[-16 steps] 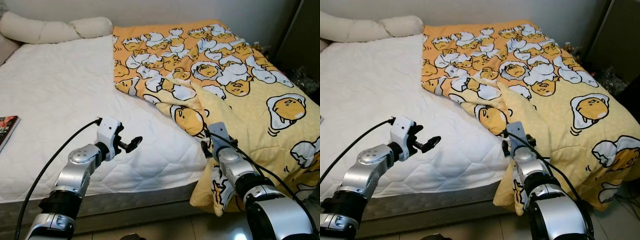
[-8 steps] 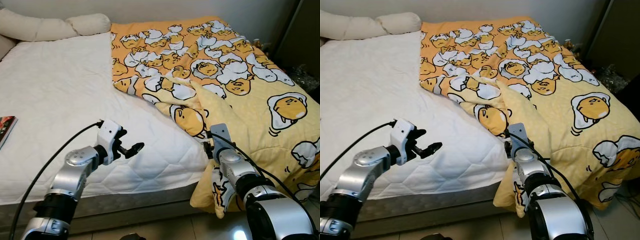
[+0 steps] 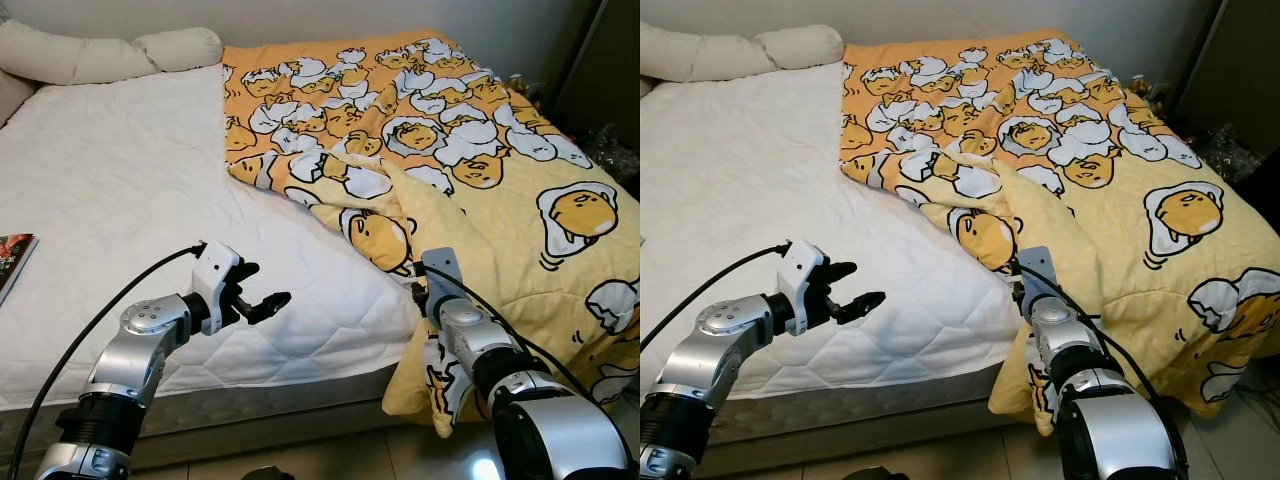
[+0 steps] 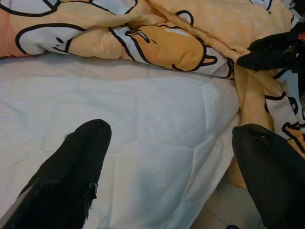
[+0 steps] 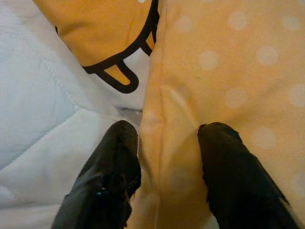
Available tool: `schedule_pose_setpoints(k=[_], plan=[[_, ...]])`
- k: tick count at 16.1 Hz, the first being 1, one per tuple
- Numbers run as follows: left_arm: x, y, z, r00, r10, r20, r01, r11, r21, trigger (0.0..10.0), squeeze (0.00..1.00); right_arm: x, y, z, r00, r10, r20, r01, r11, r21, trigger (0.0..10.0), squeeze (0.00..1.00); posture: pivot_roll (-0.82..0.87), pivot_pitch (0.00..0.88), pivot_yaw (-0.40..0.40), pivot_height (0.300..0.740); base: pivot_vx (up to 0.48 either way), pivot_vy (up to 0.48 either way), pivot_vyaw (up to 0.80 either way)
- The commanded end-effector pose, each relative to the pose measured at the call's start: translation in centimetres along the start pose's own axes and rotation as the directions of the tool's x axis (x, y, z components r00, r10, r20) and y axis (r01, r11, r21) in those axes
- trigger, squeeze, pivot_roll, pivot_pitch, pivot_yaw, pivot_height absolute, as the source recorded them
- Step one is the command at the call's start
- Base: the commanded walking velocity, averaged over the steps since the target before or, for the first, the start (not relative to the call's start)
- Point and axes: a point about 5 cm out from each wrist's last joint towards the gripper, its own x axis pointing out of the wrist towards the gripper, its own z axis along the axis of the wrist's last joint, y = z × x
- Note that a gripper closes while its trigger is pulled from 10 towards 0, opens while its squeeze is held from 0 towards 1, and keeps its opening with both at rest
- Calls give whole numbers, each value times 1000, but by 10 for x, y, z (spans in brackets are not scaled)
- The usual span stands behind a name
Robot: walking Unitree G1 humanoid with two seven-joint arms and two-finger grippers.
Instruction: Clean up the room
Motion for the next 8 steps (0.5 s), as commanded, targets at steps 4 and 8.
schedule_pose_setpoints(k=[4, 8], plan=[[-2, 0, 0, 1000, -4, -19, 5, 1000, 13, 10000, 0, 0, -3, -1, 1000, -2, -12, 2, 1000, 24, 0, 0, -3, 0, 100, 740, 0, 0, 0], [-3, 2, -1, 1000, 4, -25, -4, 1000, 11, 10000, 0, 0, -2, 3, 1000, 13, 2, -13, 1000, 29, 0, 0, -1, 0, 101, 740, 0, 0, 0]])
